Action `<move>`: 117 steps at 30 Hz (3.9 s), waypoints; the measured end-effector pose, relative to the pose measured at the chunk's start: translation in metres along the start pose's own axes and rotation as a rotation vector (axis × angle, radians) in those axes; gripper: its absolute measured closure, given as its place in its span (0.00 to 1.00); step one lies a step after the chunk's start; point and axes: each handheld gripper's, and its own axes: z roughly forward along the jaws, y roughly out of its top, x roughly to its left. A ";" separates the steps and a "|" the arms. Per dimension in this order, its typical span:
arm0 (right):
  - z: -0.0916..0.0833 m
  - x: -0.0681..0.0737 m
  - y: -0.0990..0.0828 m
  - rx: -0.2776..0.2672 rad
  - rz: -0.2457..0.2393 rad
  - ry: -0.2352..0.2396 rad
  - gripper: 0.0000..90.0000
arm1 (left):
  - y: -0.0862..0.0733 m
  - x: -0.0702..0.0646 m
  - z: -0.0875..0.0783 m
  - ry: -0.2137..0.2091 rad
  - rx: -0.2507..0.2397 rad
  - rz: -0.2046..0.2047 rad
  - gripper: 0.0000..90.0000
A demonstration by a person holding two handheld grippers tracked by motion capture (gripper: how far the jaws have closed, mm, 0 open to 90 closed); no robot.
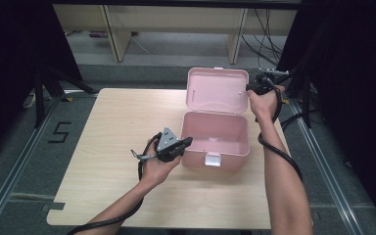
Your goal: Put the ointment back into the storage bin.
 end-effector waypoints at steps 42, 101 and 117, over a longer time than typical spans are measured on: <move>-0.027 0.002 -0.012 -0.128 -0.042 0.019 0.99 | 0.001 0.000 0.002 0.012 0.003 -0.001 1.00; -0.064 0.007 -0.036 -0.304 -0.142 0.027 0.99 | 0.002 -0.002 0.004 0.030 0.006 -0.001 1.00; -0.070 0.009 -0.042 -0.331 -0.162 0.018 0.99 | 0.002 -0.002 0.004 0.037 0.006 -0.003 1.00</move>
